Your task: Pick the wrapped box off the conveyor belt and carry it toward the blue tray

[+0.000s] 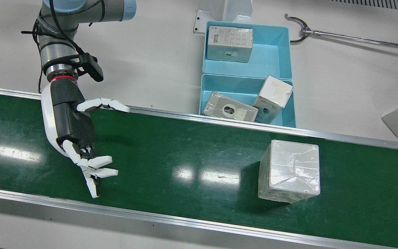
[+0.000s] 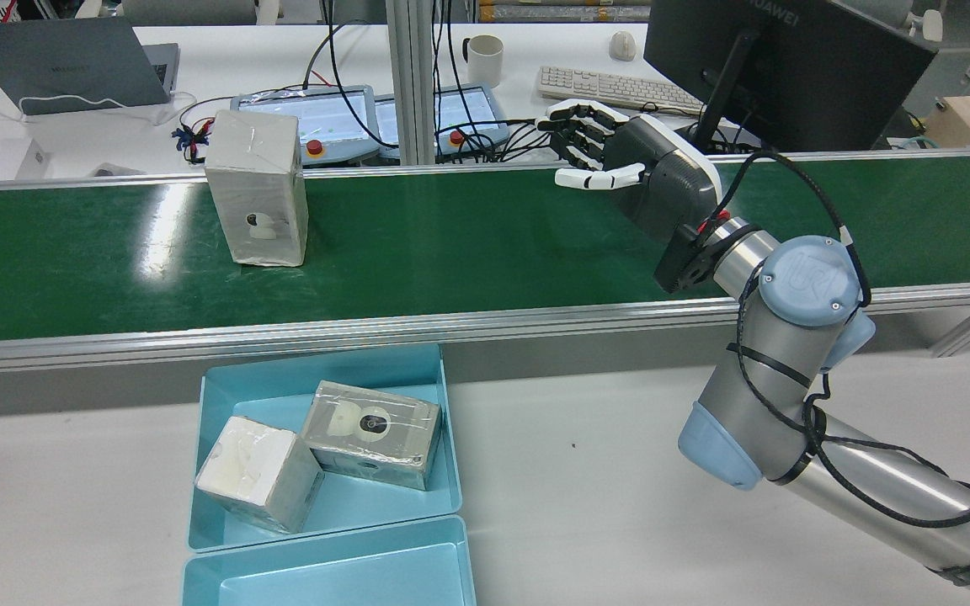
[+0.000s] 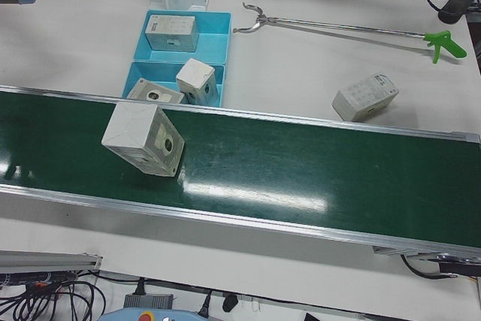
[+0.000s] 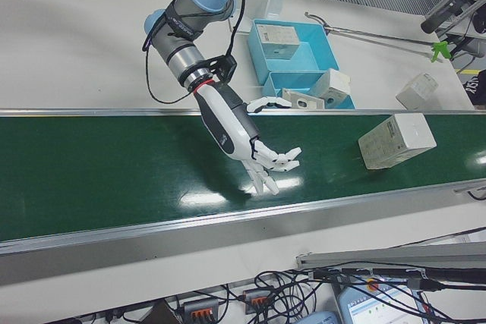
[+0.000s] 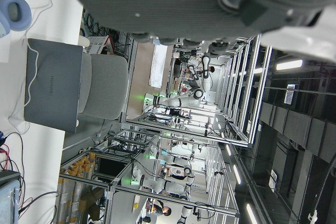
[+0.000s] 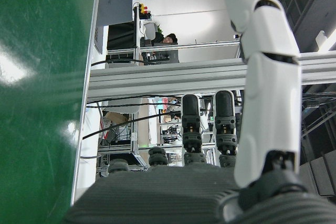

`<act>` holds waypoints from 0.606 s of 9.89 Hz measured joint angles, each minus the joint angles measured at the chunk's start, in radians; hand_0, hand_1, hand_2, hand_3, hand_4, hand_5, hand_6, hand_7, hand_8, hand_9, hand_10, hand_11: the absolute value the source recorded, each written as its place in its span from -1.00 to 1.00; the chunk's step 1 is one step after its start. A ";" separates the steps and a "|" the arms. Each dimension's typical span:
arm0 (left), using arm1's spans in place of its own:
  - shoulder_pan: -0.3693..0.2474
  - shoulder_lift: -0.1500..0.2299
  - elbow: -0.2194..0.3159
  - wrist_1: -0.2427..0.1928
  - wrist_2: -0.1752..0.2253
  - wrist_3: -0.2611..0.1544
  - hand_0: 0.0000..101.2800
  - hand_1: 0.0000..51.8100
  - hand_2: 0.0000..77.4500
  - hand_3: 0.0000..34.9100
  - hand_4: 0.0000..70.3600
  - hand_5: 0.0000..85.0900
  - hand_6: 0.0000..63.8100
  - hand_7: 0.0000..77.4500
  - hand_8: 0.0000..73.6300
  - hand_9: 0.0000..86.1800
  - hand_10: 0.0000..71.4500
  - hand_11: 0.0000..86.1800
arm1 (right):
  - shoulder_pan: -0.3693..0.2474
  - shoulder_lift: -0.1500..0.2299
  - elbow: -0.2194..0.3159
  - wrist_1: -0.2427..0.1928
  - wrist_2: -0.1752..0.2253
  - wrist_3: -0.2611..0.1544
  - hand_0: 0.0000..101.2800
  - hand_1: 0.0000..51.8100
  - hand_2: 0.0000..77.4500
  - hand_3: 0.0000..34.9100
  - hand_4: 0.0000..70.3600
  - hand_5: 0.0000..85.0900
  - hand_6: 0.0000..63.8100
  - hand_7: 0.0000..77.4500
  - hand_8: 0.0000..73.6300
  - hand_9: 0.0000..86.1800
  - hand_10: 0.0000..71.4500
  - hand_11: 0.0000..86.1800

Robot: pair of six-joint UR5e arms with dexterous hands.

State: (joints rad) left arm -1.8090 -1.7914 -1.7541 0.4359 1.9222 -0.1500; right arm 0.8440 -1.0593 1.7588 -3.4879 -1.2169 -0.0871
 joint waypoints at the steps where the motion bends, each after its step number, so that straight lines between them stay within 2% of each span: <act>1: 0.000 0.000 0.000 0.000 0.000 0.000 -1.00 -1.00 -0.99 -1.00 -1.00 -0.97 -1.00 -0.99 -1.00 -1.00 -1.00 -1.00 | 0.000 0.000 0.000 0.000 0.001 -0.001 -0.06 -0.37 -0.38 -0.22 -0.53 -0.18 -0.74 -0.30 -0.97 -0.84 -1.00 -0.96; 5: 0.000 0.000 0.000 0.000 0.000 0.000 -1.00 -1.00 -0.99 -1.00 -1.00 -0.97 -1.00 -1.00 -1.00 -1.00 -0.98 -1.00 | 0.001 0.001 -0.010 0.003 0.010 -0.003 -0.04 -0.35 -0.42 -0.19 -0.57 -0.19 -0.74 -0.30 -0.97 -0.84 -1.00 -0.96; 6: 0.000 0.000 0.000 0.000 0.000 0.000 -1.00 -1.00 -0.99 -1.00 -1.00 -0.97 -1.00 -1.00 -1.00 -1.00 -0.98 -1.00 | 0.001 0.003 -0.012 0.003 0.010 -0.003 -0.04 -0.35 -0.39 -0.20 -0.66 -0.23 -0.76 -0.35 -0.97 -0.84 -1.00 -0.96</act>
State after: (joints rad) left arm -1.8089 -1.7914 -1.7542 0.4359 1.9223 -0.1500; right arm 0.8454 -1.0560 1.7463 -3.4850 -1.2065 -0.0901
